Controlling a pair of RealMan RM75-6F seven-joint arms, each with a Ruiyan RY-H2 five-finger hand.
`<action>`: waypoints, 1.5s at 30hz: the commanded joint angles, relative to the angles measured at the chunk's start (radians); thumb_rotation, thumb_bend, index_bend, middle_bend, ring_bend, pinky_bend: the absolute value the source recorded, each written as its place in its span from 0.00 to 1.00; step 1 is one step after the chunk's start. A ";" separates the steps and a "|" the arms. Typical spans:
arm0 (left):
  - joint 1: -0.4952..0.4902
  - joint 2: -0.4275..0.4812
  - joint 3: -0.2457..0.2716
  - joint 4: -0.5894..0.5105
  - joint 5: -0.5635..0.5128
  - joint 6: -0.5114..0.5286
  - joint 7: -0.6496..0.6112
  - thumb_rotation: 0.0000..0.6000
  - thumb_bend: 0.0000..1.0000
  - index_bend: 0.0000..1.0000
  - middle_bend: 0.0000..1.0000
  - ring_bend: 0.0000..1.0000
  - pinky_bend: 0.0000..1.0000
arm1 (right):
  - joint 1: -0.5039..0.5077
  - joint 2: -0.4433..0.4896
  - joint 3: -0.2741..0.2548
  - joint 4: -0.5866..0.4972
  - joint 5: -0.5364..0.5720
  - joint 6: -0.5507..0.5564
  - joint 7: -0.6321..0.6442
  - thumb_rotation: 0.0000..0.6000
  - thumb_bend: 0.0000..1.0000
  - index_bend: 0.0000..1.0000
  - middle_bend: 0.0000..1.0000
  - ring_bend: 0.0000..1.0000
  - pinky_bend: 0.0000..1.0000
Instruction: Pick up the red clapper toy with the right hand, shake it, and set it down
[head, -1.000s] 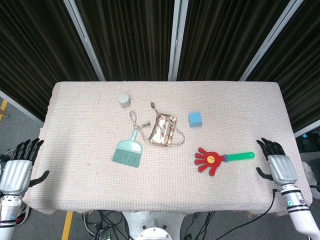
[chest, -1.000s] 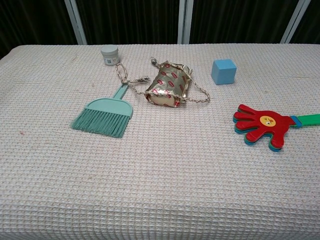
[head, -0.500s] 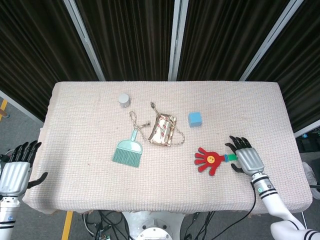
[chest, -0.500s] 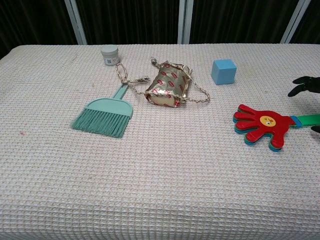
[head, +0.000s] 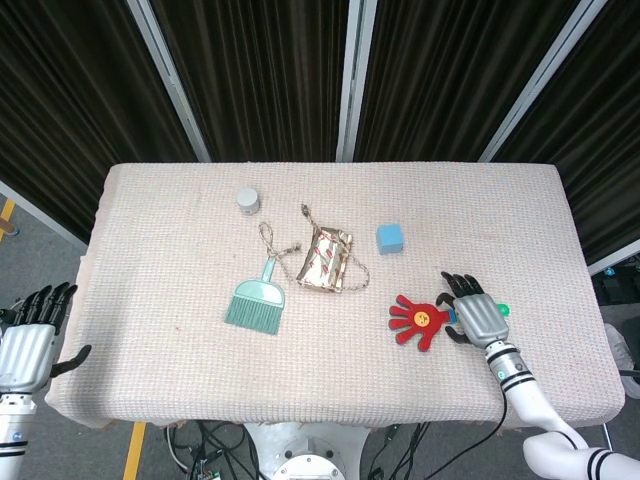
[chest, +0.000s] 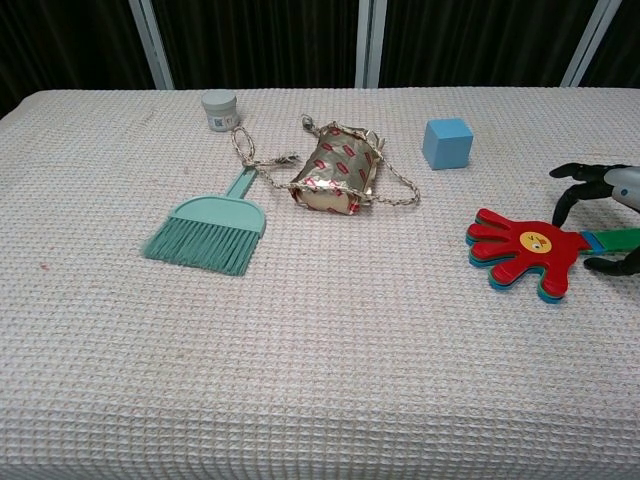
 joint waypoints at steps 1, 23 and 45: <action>0.000 -0.001 0.001 0.002 -0.001 -0.004 -0.003 1.00 0.20 0.07 0.07 0.00 0.08 | 0.004 -0.001 0.000 0.005 0.002 -0.001 0.005 1.00 0.21 0.39 0.00 0.00 0.00; 0.000 -0.007 0.005 0.014 -0.004 -0.017 -0.015 1.00 0.20 0.07 0.07 0.00 0.08 | 0.025 -0.017 -0.006 0.013 0.017 0.006 0.000 1.00 0.25 0.58 0.01 0.00 0.00; -0.001 -0.013 0.005 0.022 -0.003 -0.022 -0.028 1.00 0.20 0.07 0.07 0.00 0.09 | -0.019 -0.090 0.009 0.148 -0.102 0.210 0.386 1.00 0.42 0.90 0.33 0.21 0.44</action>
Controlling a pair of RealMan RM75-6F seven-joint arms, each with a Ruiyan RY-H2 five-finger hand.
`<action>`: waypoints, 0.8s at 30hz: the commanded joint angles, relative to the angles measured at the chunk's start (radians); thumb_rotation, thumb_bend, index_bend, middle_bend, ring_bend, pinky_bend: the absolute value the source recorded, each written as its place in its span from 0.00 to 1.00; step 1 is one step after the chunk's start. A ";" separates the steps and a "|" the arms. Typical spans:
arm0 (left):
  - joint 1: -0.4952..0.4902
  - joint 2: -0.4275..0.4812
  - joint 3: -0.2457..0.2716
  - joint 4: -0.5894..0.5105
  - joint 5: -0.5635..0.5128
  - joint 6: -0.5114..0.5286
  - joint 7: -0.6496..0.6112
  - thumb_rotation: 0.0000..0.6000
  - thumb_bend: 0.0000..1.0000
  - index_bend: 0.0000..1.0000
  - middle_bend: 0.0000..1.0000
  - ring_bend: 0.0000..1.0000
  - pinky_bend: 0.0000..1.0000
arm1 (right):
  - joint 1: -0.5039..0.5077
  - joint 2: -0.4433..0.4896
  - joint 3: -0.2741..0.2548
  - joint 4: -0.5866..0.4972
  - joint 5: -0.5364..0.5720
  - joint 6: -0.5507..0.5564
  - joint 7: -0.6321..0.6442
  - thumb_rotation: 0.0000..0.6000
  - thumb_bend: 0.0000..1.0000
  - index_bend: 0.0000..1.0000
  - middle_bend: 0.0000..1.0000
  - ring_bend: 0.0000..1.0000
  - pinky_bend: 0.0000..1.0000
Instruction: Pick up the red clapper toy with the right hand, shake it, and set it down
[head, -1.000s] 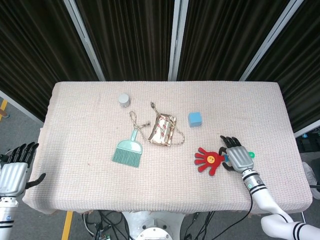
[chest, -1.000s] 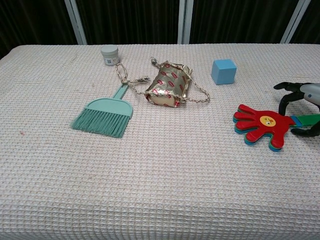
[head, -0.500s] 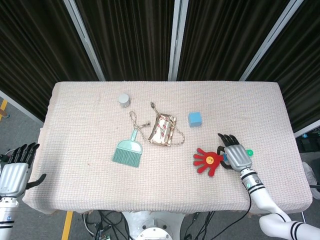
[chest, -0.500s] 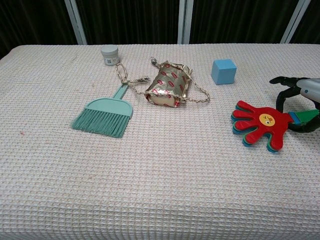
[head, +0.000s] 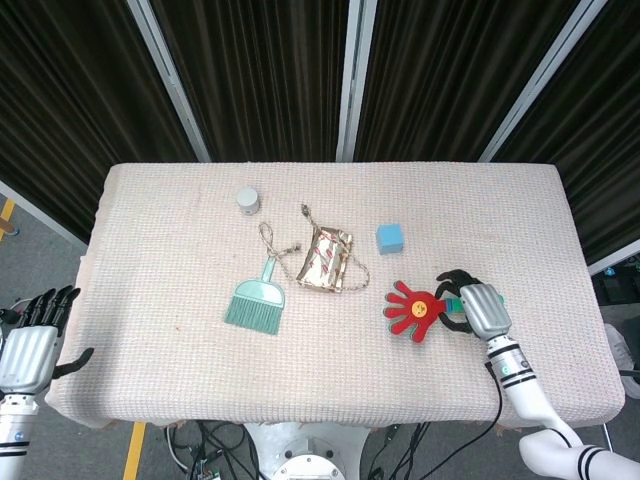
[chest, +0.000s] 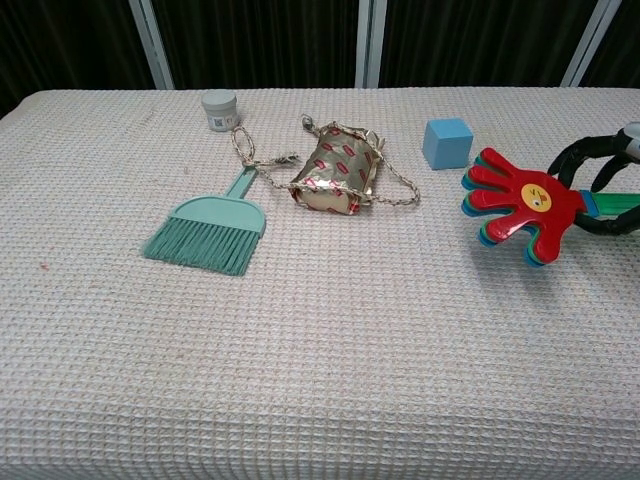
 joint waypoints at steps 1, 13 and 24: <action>0.001 -0.001 0.000 0.001 0.000 0.001 -0.002 1.00 0.20 0.07 0.07 0.00 0.09 | -0.008 -0.010 0.008 0.009 -0.001 0.014 0.024 1.00 0.43 0.90 0.34 0.21 0.46; -0.003 0.001 0.003 0.002 -0.002 -0.014 -0.017 1.00 0.20 0.07 0.07 0.00 0.11 | -0.022 -0.016 0.030 -0.012 0.014 0.046 0.117 1.00 0.50 0.95 0.50 0.47 0.70; -0.003 0.003 0.006 0.002 -0.003 -0.019 -0.020 1.00 0.20 0.07 0.07 0.00 0.11 | -0.029 -0.013 0.036 -0.022 0.031 0.035 0.194 1.00 0.53 0.98 0.66 0.68 0.90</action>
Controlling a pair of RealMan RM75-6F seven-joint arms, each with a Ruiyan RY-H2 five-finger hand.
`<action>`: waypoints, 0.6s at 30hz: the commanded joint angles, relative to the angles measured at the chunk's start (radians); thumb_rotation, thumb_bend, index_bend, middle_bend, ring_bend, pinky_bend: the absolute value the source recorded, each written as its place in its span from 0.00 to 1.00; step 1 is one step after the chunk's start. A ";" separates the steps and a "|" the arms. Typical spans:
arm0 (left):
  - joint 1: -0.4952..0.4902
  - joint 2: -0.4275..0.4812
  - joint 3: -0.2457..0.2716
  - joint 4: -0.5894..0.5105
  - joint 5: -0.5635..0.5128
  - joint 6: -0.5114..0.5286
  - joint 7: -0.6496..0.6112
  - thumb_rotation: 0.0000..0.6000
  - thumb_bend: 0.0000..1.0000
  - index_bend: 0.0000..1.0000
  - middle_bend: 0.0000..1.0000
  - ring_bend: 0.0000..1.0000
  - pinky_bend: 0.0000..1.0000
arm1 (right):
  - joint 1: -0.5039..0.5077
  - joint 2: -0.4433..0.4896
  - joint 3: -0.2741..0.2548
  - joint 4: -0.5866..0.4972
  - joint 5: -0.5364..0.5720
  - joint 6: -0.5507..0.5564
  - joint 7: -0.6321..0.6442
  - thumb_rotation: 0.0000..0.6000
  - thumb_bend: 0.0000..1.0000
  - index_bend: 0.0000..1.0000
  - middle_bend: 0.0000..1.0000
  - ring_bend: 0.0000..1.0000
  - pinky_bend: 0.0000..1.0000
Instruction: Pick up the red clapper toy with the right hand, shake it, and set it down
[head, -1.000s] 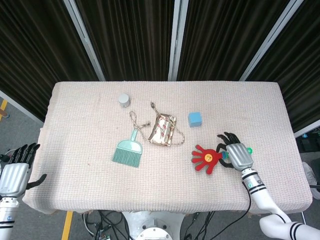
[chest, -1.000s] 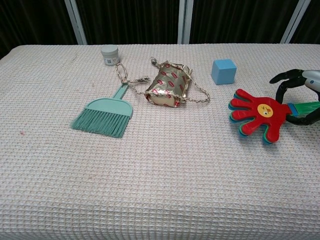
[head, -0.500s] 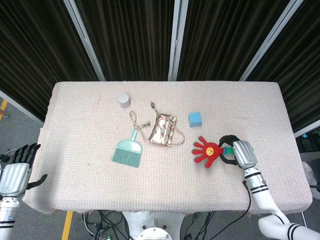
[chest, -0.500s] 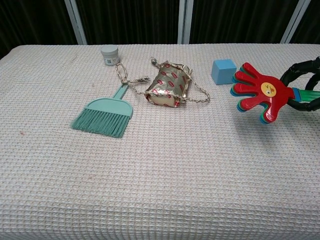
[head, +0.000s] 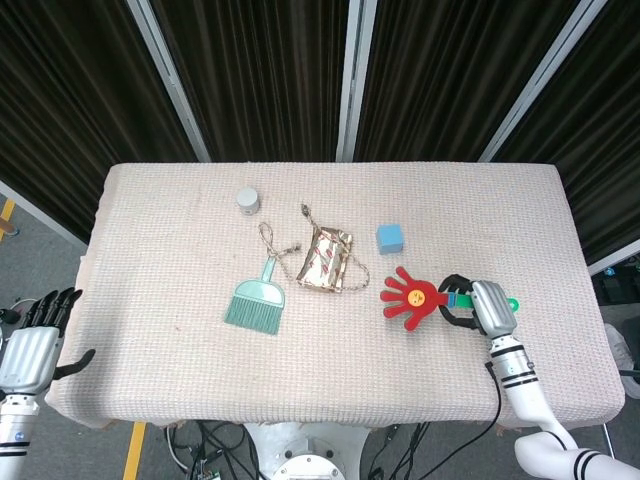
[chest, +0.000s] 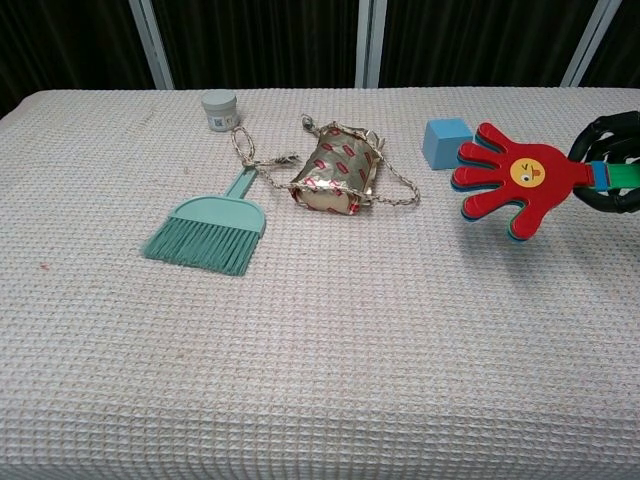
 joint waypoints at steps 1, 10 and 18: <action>0.000 0.000 0.001 0.000 -0.001 -0.002 0.000 1.00 0.20 0.07 0.07 0.00 0.11 | -0.003 0.004 0.002 -0.010 0.010 -0.011 0.031 1.00 0.53 0.98 0.66 0.69 0.92; -0.001 0.000 0.000 0.000 -0.005 -0.005 0.002 1.00 0.20 0.07 0.06 0.00 0.12 | -0.005 0.040 0.030 -0.093 0.067 -0.086 0.219 1.00 0.54 0.98 0.70 0.76 0.96; -0.002 0.001 -0.001 -0.003 -0.006 -0.007 0.008 1.00 0.20 0.07 0.06 0.00 0.12 | -0.010 0.147 0.077 -0.277 0.037 -0.084 0.484 1.00 0.54 0.98 0.70 0.76 0.96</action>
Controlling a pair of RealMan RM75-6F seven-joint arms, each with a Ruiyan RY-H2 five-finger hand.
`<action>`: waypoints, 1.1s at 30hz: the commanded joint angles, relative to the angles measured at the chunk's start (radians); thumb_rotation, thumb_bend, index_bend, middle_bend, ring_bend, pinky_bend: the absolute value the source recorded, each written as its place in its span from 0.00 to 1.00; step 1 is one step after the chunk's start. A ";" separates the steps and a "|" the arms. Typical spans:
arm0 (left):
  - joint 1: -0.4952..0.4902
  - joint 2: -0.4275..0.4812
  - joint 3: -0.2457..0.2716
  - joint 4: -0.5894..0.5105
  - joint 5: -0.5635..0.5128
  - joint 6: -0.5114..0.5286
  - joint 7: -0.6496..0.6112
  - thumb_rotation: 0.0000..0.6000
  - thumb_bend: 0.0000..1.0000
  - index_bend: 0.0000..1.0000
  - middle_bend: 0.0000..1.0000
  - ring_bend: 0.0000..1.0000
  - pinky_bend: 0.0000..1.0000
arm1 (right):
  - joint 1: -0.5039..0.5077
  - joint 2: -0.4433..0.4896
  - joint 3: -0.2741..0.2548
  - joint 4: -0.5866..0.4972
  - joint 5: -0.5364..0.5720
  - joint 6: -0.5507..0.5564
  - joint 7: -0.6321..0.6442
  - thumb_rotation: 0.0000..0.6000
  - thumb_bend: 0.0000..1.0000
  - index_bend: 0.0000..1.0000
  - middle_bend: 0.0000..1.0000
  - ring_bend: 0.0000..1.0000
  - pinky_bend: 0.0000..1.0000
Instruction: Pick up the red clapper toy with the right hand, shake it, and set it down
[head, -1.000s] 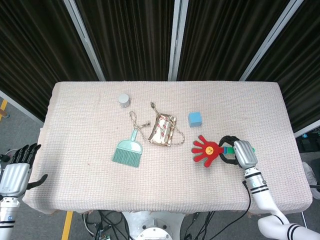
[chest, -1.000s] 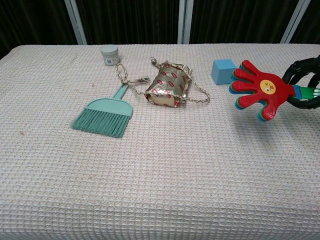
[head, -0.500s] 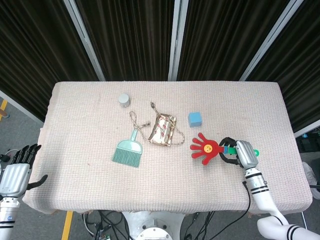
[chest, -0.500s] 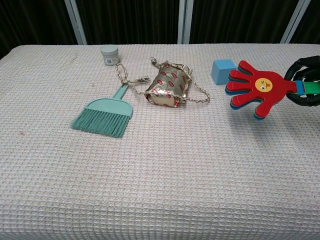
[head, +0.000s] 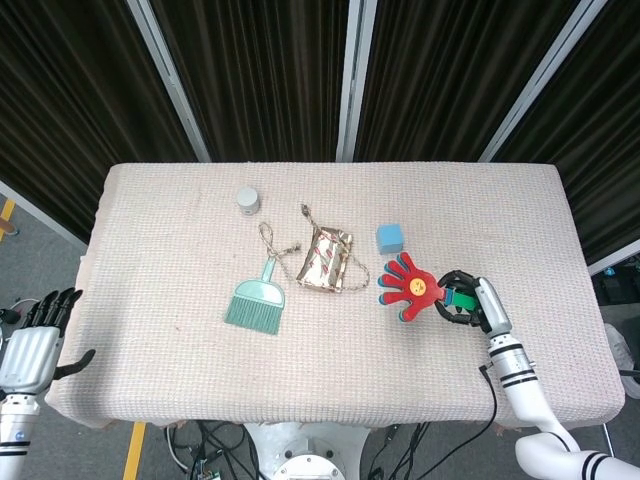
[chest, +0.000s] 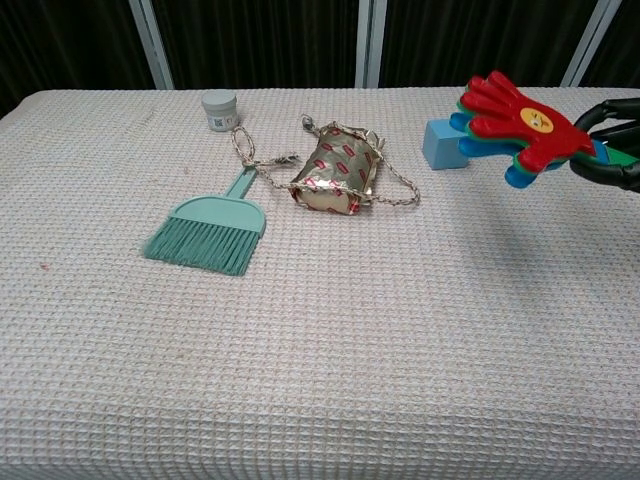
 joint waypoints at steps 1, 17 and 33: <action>-0.001 -0.001 0.000 0.000 0.000 -0.001 0.000 1.00 0.20 0.07 0.06 0.00 0.12 | -0.003 0.082 0.035 -0.124 -0.035 0.006 0.184 1.00 0.54 0.98 0.70 0.76 0.96; 0.000 -0.002 0.002 0.008 -0.010 -0.012 -0.013 1.00 0.20 0.07 0.05 0.00 0.15 | 0.066 0.107 -0.018 -0.085 -0.009 -0.057 -0.436 1.00 0.55 0.99 0.70 0.76 0.96; 0.001 -0.008 0.003 0.020 -0.007 -0.012 -0.025 1.00 0.20 0.07 0.05 0.00 0.14 | 0.028 0.180 0.103 -0.283 0.096 -0.124 -0.058 1.00 0.54 1.00 0.70 0.76 0.96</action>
